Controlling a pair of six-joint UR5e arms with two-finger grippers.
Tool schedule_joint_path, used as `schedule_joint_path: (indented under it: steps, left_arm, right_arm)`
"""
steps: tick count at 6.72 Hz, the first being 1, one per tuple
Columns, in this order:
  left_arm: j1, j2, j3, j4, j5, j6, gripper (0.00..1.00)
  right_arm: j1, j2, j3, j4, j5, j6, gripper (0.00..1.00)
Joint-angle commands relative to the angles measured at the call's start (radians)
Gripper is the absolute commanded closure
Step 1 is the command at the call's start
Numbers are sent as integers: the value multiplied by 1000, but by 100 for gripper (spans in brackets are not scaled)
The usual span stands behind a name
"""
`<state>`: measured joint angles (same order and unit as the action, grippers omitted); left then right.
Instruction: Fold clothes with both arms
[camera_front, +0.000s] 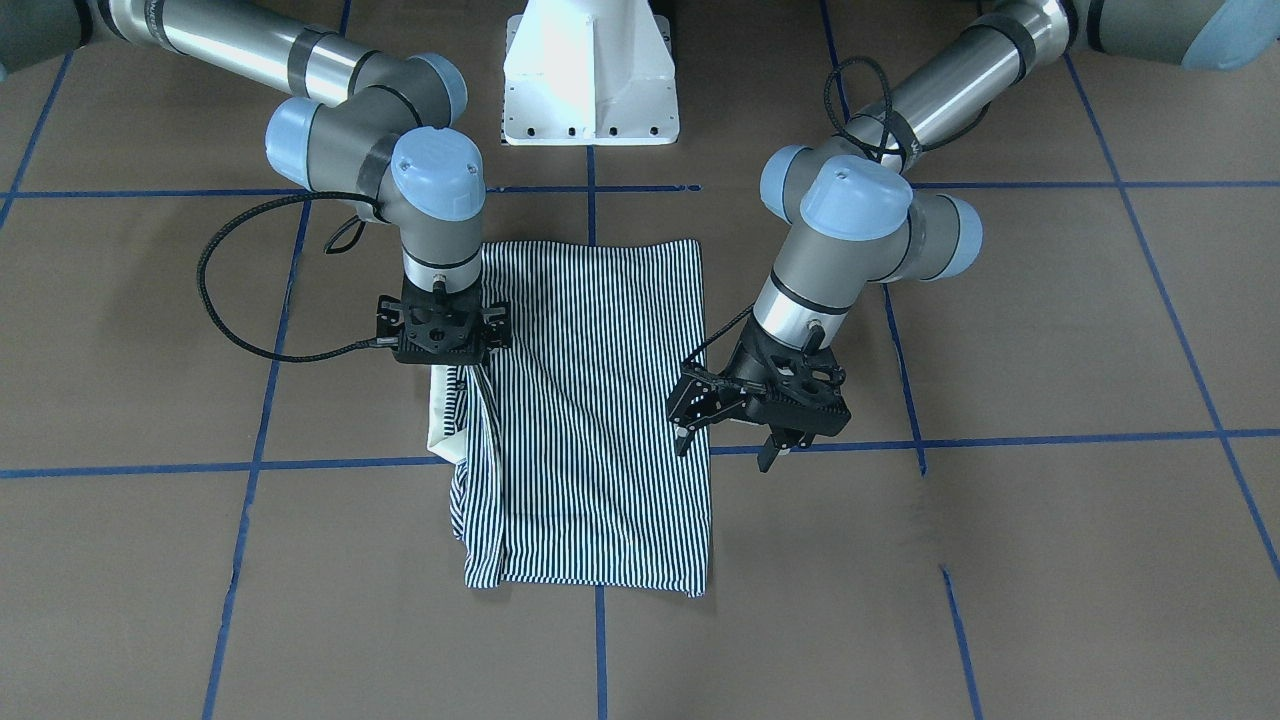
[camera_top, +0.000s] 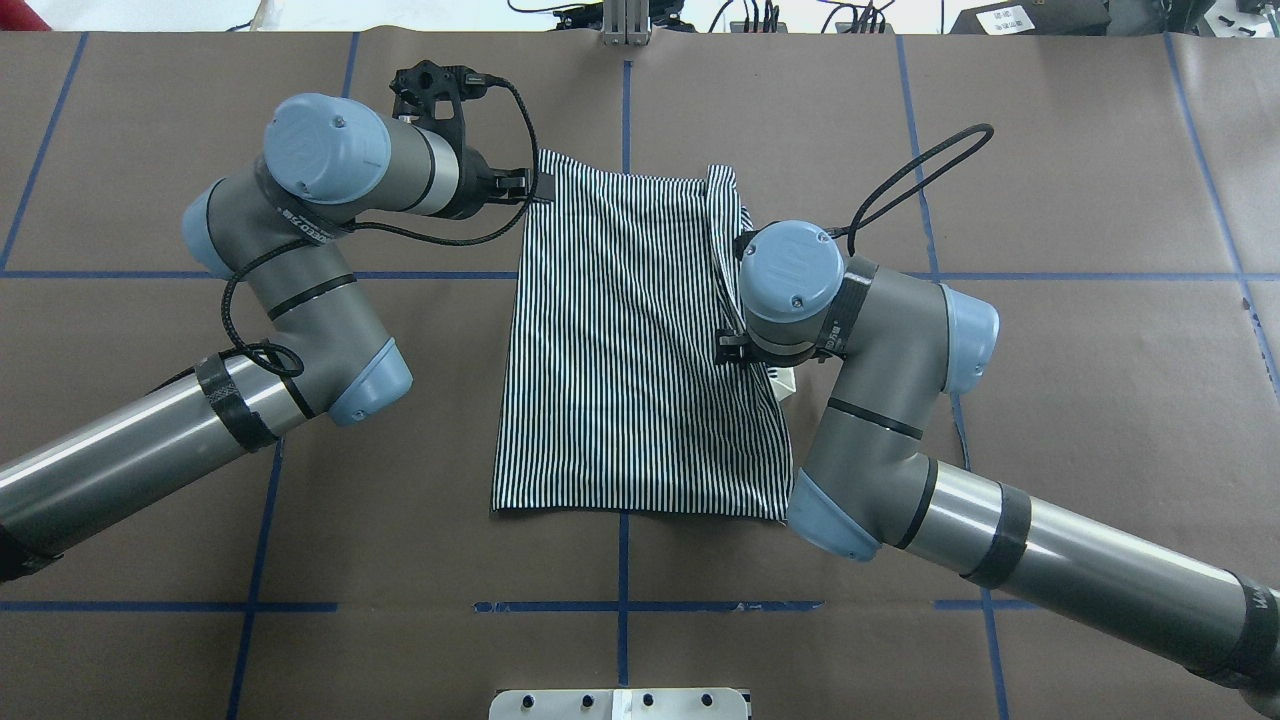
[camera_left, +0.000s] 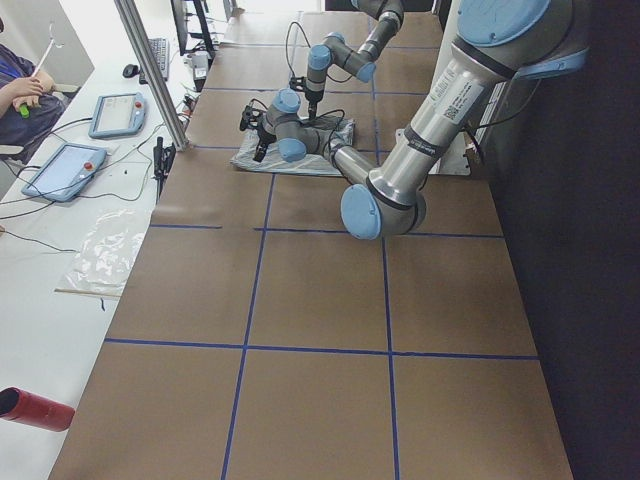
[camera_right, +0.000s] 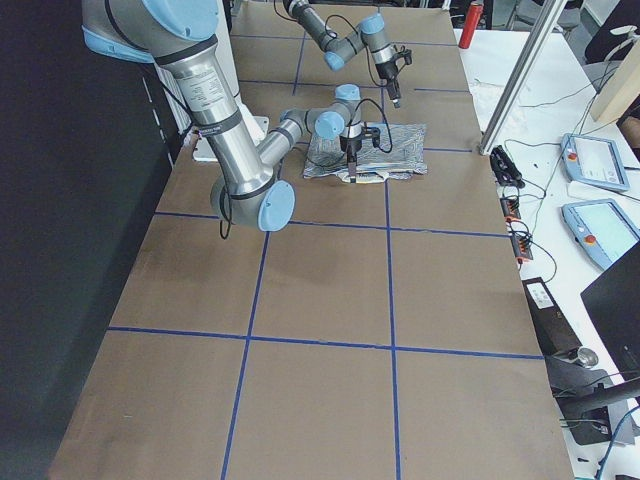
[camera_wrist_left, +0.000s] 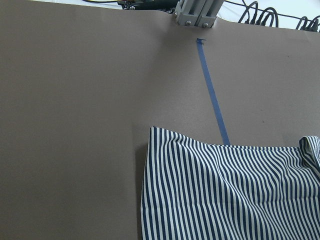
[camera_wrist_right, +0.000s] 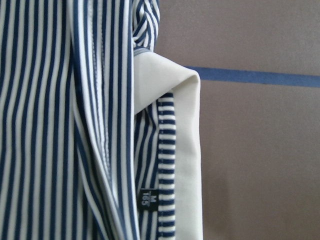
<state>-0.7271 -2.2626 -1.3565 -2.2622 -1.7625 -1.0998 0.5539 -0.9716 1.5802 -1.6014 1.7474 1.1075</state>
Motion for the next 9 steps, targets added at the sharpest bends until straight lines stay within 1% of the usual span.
schedule_joint_path:
  steps: [1, 3, 4, 5, 6, 7, 8, 9]
  left_arm:
    - [0, -2, 2, -2, 0, 0, 0]
    - [0, -3, 2, -5, 0, -2, 0]
    - [-1, -2, 0, -8, 0, -2, 0]
    - [-2, -3, -3, -10, 0, -3, 0]
    - [-2, -5, -6, -11, -2, -5, 0]
    - [-3, -3, -6, -20, 0, -3, 0]
    - [-5, -3, -10, -29, -2, -2, 0]
    - [-9, 3, -42, -28, -2, 0, 0]
  right_arm:
    - [53, -59, 12, 0, 18, -72, 0]
    - [121, -117, 59, 1, 64, -171, 0]
    - [150, -104, 67, -2, 93, -175, 0]
    - [161, -46, 43, -2, 105, -167, 0]
    - [173, 58, -76, 11, 103, -170, 0]
    - [175, 155, -236, 35, 100, -172, 0]
    - [175, 189, -332, 111, 98, -169, 0]
    - [175, 198, -351, 127, 98, -172, 0]
